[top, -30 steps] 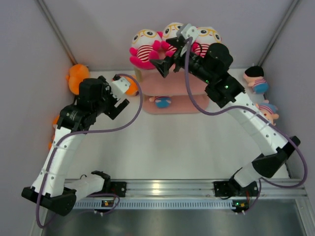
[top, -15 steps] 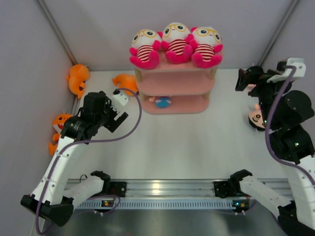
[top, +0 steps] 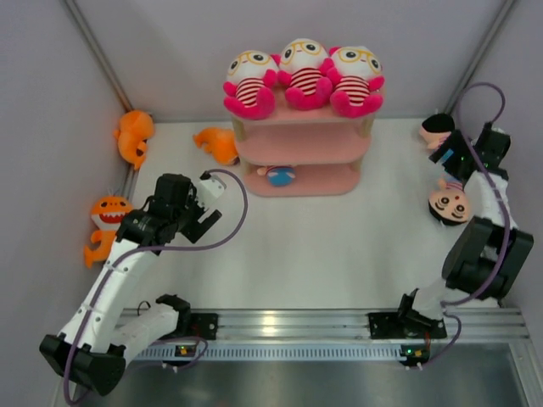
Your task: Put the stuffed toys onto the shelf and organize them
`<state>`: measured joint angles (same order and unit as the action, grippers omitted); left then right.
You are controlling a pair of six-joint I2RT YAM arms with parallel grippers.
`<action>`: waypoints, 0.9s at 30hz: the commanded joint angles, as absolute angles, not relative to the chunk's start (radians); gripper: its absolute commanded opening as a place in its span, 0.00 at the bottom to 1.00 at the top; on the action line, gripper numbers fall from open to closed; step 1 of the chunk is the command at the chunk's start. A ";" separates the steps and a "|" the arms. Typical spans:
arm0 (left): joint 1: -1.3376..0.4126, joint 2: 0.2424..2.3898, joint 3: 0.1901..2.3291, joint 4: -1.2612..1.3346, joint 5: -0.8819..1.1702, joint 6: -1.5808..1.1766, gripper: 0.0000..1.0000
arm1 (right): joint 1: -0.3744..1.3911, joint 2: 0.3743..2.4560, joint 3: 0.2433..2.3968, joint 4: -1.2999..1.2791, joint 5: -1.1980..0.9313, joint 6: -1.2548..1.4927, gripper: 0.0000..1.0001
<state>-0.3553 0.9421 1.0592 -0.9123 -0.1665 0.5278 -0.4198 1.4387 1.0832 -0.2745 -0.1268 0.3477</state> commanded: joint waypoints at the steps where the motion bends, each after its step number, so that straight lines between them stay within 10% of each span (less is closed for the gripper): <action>1: -0.353 0.933 1.011 -0.882 -0.186 0.548 0.98 | -0.417 1.659 1.377 -0.179 -0.245 0.307 0.94; 8: -0.341 0.998 1.008 -0.882 -0.247 0.586 0.98 | -0.367 2.130 1.952 -0.497 -0.132 0.024 0.90; 18: -0.325 1.127 1.032 -0.882 -0.247 0.591 0.98 | -0.302 2.453 2.210 -0.589 0.121 -0.143 0.95; 21: -0.325 1.149 1.040 -0.882 -0.233 0.592 0.98 | -0.302 2.461 2.198 -0.575 0.152 -0.161 0.78; 25: -0.325 1.161 1.048 -0.882 -0.210 0.592 0.98 | -0.302 2.444 2.160 -0.537 0.152 -0.178 0.11; 27: -0.325 1.160 1.048 -0.884 -0.192 0.592 0.98 | -0.302 2.419 2.163 -0.548 0.100 -0.173 0.00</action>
<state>-0.3298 1.1652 1.0042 -0.9081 -0.2195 0.5865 -0.3016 2.4516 2.1559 -0.5095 0.1360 -0.1650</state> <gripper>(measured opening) 0.982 0.059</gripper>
